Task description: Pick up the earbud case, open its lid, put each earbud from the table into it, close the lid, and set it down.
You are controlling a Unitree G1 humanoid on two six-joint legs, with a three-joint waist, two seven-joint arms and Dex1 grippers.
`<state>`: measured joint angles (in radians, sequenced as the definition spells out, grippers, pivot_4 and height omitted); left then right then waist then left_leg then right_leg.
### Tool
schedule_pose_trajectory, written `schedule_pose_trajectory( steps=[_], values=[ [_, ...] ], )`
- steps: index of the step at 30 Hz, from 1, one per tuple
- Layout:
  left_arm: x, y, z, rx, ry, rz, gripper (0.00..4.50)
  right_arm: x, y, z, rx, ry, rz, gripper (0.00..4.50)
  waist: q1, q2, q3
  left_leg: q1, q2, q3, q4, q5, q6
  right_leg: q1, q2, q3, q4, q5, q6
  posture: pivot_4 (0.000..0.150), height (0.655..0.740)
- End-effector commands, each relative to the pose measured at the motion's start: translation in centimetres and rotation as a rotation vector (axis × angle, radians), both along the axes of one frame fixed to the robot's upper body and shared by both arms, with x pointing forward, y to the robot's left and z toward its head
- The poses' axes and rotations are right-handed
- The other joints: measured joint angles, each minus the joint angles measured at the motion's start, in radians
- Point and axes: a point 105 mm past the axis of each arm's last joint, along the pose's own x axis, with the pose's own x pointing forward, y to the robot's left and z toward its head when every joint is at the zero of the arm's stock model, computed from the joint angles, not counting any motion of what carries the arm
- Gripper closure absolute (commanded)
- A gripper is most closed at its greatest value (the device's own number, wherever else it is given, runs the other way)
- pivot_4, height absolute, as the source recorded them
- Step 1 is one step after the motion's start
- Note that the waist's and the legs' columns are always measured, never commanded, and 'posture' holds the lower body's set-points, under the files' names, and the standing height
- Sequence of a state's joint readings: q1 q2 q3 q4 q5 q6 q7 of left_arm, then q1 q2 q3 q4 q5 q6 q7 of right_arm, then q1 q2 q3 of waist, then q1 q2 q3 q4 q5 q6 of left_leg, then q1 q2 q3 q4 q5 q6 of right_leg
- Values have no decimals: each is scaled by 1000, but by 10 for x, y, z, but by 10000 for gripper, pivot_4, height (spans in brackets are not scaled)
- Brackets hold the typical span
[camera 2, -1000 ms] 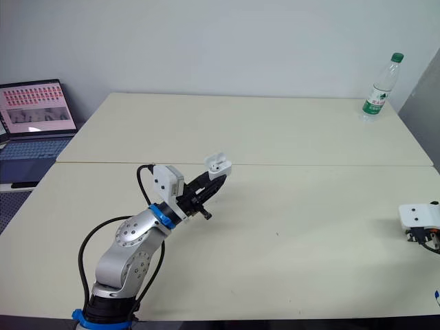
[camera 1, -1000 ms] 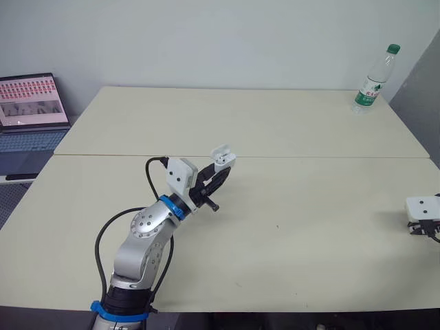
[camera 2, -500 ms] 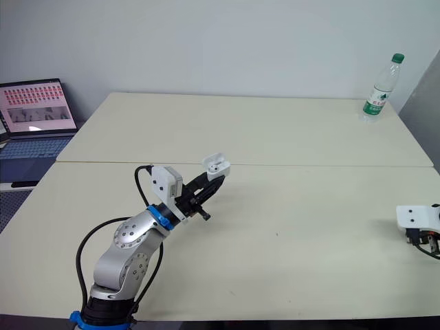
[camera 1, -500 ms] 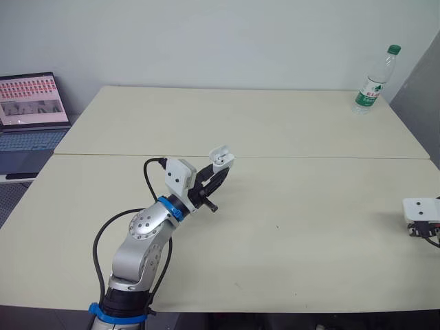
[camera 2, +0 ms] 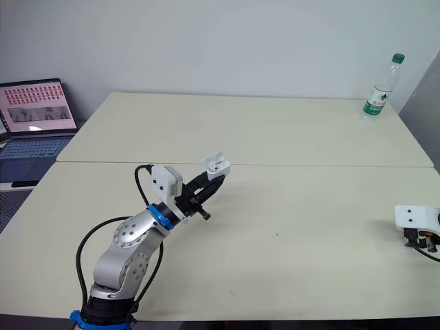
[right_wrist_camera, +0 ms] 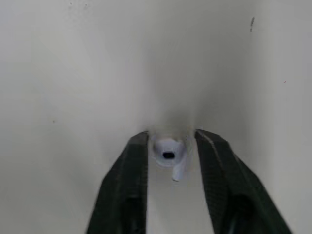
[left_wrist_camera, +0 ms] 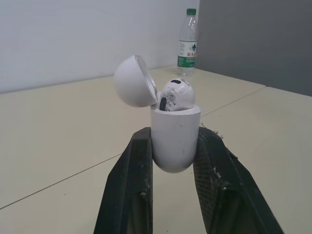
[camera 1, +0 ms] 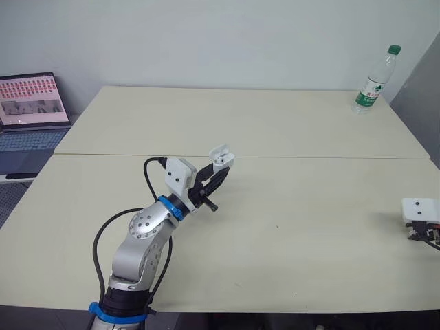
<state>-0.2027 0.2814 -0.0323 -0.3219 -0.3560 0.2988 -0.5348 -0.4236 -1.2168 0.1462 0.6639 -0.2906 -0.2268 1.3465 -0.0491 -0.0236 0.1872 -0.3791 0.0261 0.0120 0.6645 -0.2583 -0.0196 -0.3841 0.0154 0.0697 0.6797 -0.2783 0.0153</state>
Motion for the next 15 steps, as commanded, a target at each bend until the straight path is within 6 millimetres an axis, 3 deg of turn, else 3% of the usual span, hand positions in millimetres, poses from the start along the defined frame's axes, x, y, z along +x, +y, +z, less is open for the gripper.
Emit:
schedule_pose_trajectory(
  steps=[1, 15],
  values=[
    [-4, -1, 15, -11, -57, -12, 37406, -4, -2, 2, -4, 10, -5, 23621, 0, 0, 0, 0, 0, 0, 0, 0, 0, 0, 0, 0, 0, 0, 0, 1500, 7400],
    [-5, -3, 14, -12, -53, -21, 37406, -13, -14, 1, -35, 28, -43, 23621, 8, 0, 0, 0, 0, 0, 0, 0, 0, 0, 0, 0, 0, 0, 0, 1500, 7400]
  ],
)
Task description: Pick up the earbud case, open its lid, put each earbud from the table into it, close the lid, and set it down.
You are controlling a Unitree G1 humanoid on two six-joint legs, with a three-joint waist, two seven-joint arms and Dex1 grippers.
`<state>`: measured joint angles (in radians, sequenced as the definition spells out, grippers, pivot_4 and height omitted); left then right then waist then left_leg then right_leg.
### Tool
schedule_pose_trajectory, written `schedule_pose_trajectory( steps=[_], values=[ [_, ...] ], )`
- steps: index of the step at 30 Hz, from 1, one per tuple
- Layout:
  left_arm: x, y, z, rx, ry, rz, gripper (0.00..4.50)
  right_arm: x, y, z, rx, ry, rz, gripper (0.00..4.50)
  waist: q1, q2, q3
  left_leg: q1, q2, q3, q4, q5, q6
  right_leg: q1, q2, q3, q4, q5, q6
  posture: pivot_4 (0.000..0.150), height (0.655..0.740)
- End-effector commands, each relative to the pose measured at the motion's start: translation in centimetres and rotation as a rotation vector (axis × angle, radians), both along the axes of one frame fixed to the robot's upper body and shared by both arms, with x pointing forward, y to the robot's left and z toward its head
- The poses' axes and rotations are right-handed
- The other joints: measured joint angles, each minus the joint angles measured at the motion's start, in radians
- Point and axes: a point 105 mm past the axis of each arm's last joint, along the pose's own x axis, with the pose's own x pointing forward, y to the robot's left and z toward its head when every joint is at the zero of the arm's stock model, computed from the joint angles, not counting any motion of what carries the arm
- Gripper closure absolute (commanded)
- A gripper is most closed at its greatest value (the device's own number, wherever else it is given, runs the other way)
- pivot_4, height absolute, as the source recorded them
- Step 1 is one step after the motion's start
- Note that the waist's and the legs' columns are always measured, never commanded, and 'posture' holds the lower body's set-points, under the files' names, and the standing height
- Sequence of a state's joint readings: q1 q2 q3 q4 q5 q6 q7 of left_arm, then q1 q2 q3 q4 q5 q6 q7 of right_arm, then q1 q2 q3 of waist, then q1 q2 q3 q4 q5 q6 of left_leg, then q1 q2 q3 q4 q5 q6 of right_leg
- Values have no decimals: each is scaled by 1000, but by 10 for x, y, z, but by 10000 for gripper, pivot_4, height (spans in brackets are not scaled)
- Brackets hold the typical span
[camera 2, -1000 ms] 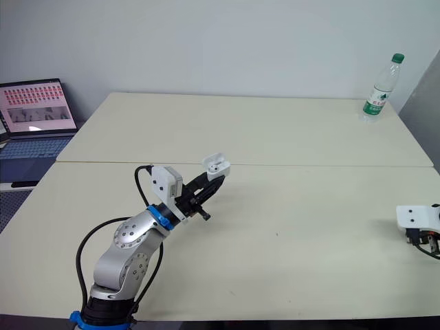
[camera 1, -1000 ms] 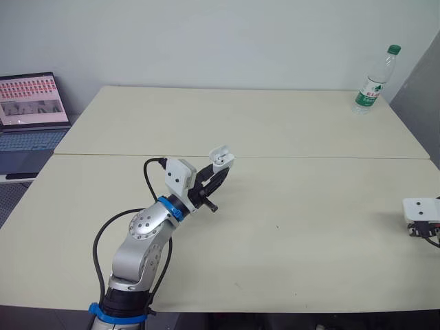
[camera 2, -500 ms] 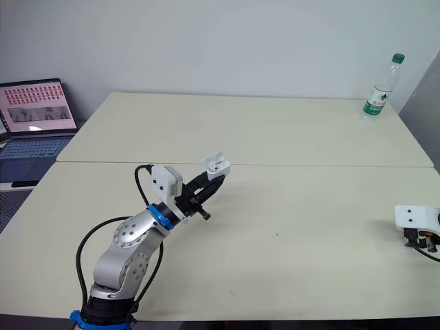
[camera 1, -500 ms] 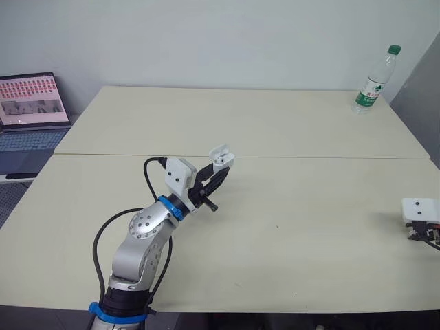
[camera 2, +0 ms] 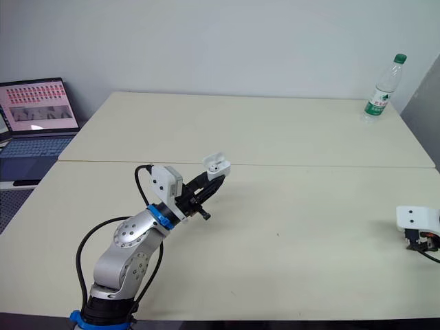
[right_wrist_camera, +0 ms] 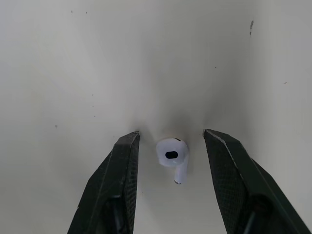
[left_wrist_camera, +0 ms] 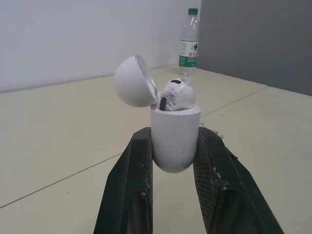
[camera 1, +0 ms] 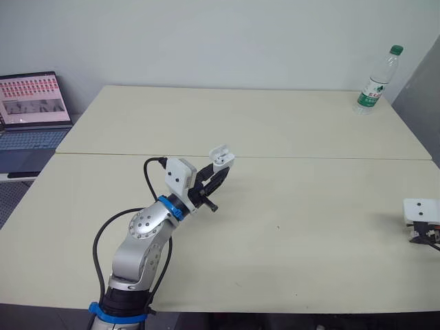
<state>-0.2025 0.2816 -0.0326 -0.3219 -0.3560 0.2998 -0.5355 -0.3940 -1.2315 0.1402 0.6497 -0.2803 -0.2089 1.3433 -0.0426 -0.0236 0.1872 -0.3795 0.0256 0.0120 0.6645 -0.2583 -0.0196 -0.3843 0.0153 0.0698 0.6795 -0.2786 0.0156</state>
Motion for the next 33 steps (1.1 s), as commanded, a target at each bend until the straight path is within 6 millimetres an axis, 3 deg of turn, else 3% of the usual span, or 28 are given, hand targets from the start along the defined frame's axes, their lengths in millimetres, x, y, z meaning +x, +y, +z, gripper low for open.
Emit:
schedule_pose_trajectory(
  steps=[1, 15, 18, 21, 28, 30, 31, 33],
  values=[
    [-5, -3, 14, -13, -54, -20, 37406, -8, -11, 2, -34, 20, -20, 23621, 3, 0, 0, 0, 0, 0, 0, 0, 0, 0, 0, 0, 0, 0, 0, 1500, 7400],
    [-5, -4, 14, -12, -53, -27, 37406, -8, -14, -2, -32, 9, -30, 23621, 9, 0, 0, 0, 0, 1, 0, 0, 0, 0, 0, 1, 0, 0, 0, 1500, 7400],
    [-5, -4, 14, -11, -53, -28, 37406, -9, -16, -3, -38, 8, -33, 29784, 9, 0, 0, 0, 0, 1, 0, 0, 0, 0, 0, 1, 0, 0, 0, 1500, 7400],
    [-5, -4, 15, -11, -54, -28, 37406, -10, -18, -3, -39, 6, -37, 40557, 9, 0, 0, 0, 0, 2, 0, 0, 0, 0, 0, 1, -1, 0, 0, 1500, 7400],
    [-4, -4, 15, -11, -55, -31, 37406, -2, -9, -2, 3, -22, -26, 40650, 9, -1, 0, 0, 0, 2, 1, 0, 0, 0, 0, 1, -1, 0, 0, 1500, 7400],
    [-4, -4, 15, -10, -55, -32, 37406, 3, 1, 0, 52, -37, -12, 40650, 7, -1, 0, 0, 0, 2, 1, 0, 0, 0, 0, 1, -1, 0, 0, 1500, 7400],
    [-4, -4, 15, -9, -53, -33, 37406, 12, 19, 4, 132, -54, 14, 40650, 5, -1, 0, 0, 0, 2, 1, 0, 0, 0, 0, 1, -1, 0, 0, 1500, 7400],
    [-4, -5, 13, -11, -48, -40, 37406, 32, 76, 20, 409, -111, 79, 40650, -8, -1, 0, 0, 2, 2, 0, 0, 0, 0, 1, 2, -1, 0, 0, 1500, 7400]
  ],
)
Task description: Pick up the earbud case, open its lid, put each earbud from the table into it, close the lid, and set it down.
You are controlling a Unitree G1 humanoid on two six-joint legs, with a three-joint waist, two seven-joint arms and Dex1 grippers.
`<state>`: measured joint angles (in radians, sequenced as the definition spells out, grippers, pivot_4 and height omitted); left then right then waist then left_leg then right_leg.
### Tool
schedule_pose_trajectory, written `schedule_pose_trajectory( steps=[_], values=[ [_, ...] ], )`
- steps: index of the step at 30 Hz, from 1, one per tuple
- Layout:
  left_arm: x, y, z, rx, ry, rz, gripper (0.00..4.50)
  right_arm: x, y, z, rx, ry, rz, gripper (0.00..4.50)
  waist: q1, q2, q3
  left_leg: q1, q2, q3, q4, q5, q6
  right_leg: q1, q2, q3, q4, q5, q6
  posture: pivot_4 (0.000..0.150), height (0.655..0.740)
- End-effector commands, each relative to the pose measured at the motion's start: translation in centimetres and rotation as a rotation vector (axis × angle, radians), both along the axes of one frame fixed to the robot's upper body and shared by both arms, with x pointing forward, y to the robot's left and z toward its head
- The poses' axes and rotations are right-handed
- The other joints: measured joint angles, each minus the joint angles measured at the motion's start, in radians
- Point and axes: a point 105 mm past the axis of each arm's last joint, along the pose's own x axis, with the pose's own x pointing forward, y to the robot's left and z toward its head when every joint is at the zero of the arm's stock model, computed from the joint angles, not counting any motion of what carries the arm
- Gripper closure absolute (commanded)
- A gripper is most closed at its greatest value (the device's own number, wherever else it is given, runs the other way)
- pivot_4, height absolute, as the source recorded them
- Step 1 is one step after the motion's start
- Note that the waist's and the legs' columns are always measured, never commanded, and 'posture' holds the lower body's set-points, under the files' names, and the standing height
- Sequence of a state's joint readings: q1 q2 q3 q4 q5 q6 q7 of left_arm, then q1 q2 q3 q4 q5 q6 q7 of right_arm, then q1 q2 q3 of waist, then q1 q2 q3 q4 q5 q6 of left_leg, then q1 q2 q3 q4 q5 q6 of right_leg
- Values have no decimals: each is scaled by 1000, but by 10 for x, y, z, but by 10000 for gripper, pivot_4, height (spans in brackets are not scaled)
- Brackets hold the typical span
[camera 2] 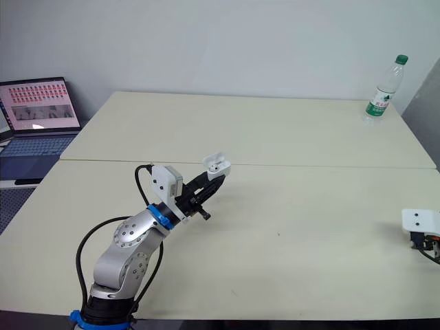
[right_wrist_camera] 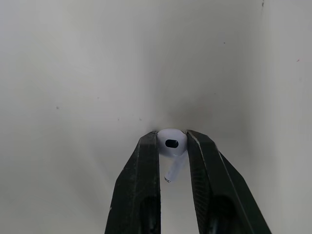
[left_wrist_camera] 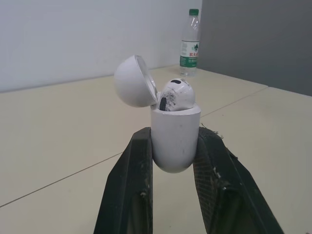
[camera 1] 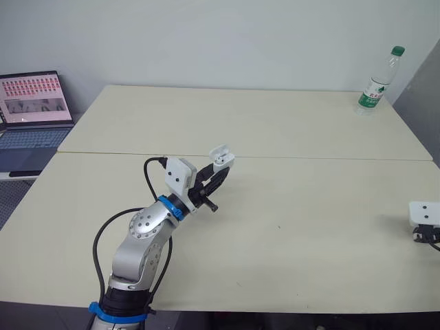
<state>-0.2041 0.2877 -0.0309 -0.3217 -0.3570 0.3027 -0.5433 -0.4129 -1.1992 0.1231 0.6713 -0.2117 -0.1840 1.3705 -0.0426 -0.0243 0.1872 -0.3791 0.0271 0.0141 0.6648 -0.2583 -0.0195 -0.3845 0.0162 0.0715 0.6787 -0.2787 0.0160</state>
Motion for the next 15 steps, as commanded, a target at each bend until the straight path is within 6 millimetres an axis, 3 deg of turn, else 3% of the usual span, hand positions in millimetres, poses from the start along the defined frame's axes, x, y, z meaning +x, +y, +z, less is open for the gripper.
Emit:
schedule_pose_trajectory(
  steps=[1, 4, 6, 10, 15],
  values=[
    [-4, -5, 13, -20, -45, -37, 37406, 32, 85, 29, 394, -111, 114, 40650, -17, -1, 0, 0, 1, 0, 0, 0, 0, 0, 1, 0, 0, 0, 0, 1500, 7400],
    [-2, -8, 11, -24, -37, -50, 37406, 60, 172, 80, 825, -242, 140, 40650, -31, 2, 0, 0, 2, -1, -1, 0, 0, -1, 2, 0, 3, 0, 0, 1500, 7400],
    [1, -8, 11, -28, -35, -53, 37406, 70, 210, 104, 980, -331, 164, 40650, -28, 3, 0, -2, 2, -4, -1, 1, -1, -4, 3, -1, 4, 0, -1, 1500, 7400],
    [9, -12, 10, -44, -26, -70, 37406, 76, 271, 143, 1260, -510, 181, 40650, 3, 2, -1, -7, 1, -10, -1, 1, -2, -4, 2, -8, 1, 0, -1, 1500, 7400],
    [16, -19, 19, -69, -33, -101, 37406, 63, 315, 174, 1425, -638, 221, 40650, 33, 2, -1, -29, -4, -12, 4, 1, -2, -22, -3, -8, 2, 1, 1, 1500, 7400]
  ],
)
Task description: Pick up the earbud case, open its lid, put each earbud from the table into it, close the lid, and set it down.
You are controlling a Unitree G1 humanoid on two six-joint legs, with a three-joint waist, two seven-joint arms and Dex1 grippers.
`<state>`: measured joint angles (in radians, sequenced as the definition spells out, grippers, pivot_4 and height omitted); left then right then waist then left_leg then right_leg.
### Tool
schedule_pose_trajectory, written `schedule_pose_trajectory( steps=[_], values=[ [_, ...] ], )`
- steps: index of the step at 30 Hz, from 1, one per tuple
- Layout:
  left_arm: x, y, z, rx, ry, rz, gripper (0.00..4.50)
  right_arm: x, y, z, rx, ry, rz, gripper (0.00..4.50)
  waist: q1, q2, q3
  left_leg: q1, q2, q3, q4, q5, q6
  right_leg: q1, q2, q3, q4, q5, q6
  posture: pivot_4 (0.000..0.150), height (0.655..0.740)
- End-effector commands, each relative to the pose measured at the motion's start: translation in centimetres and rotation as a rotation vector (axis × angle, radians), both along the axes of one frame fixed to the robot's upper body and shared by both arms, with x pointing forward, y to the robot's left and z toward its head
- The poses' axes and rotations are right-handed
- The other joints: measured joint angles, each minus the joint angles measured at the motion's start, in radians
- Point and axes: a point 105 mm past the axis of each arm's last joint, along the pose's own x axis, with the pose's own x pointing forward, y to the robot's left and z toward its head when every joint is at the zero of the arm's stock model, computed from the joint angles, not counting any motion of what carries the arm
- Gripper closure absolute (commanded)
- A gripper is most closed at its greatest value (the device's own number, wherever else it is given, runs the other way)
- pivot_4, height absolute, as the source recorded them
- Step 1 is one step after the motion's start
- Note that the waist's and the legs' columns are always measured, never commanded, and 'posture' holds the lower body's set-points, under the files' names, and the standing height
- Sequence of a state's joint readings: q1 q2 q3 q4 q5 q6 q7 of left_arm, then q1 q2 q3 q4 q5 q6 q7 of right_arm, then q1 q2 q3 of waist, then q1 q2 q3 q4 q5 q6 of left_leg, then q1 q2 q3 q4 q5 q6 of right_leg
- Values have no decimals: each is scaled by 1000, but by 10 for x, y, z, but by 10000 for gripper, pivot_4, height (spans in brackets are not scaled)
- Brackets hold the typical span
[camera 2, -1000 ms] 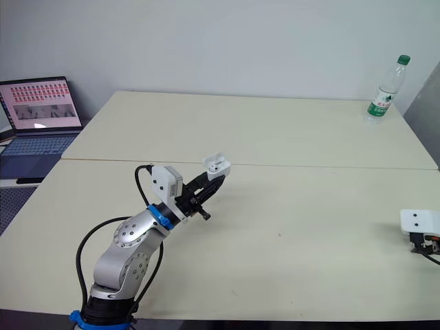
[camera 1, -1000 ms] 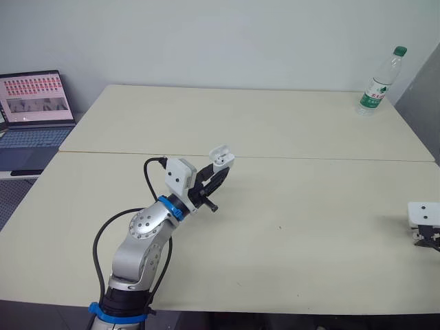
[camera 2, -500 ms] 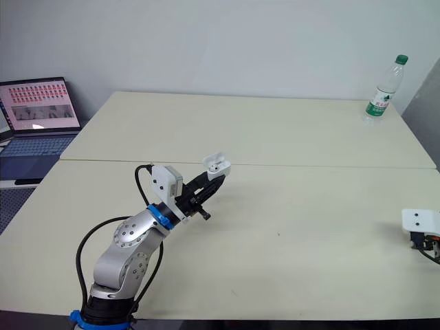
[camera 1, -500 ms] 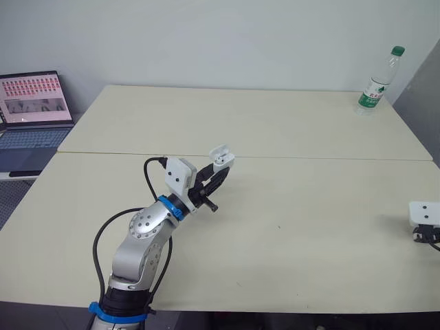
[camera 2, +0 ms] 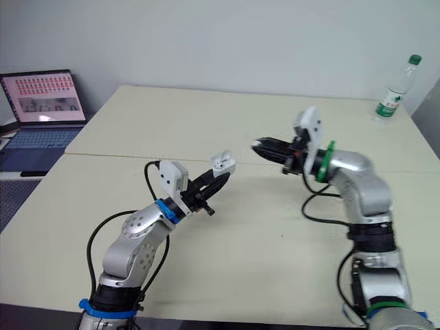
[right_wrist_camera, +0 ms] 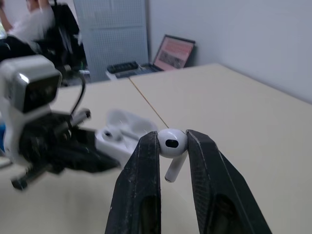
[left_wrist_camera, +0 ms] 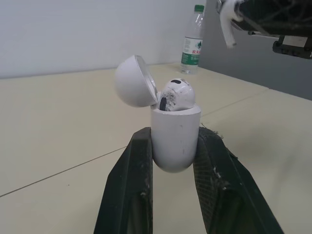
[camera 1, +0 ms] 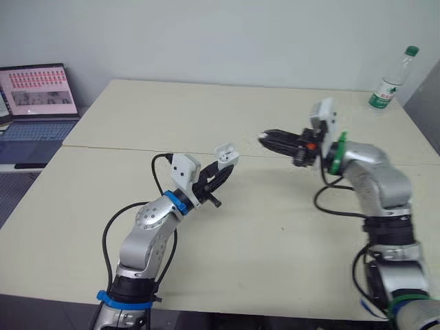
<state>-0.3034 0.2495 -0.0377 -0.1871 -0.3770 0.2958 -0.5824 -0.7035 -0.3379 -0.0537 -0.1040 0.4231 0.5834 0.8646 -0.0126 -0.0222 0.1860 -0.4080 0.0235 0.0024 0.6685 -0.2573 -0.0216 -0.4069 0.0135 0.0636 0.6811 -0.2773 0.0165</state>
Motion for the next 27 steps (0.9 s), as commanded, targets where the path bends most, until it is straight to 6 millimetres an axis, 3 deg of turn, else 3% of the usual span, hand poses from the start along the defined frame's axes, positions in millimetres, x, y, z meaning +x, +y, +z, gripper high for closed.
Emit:
schedule_pose_trajectory(
  steps=[1, 11, 19, 27],
  values=[
    [-1, -8, 22, -30, -69, -51, 37406, -13, 13, 33, 85, -142, -27, 40650, 5, 0, 0, -3, 0, 0, 2, 0, 0, -2, 0, 0, 0, 0, 1, 1500, 7400],
    [0, -13, 41, -50, -101, -92, 37406, -23, 34, 17, 141, -156, -43, 40650, 3, 0, 0, -7, 2, -1, 8, 0, 1, -4, 2, -2, 1, 3, 2, 1500, 7400],
    [-5, -17, 46, -45, -114, -122, 37406, -11, 25, -1, 108, -111, -101, 40650, 1, 0, 0, -7, 3, -1, 9, 0, 2, -4, 3, -1, 1, 4, 1, 1500, 7400],
    [-6, -16, 50, -44, -124, -131, 37406, -2, 19, -3, 92, -114, -136, 40650, 0, 0, 0, -7, 3, -1, 9, 0, 2, -4, 3, -1, 1, 4, 1, 1500, 7400]
  ],
)
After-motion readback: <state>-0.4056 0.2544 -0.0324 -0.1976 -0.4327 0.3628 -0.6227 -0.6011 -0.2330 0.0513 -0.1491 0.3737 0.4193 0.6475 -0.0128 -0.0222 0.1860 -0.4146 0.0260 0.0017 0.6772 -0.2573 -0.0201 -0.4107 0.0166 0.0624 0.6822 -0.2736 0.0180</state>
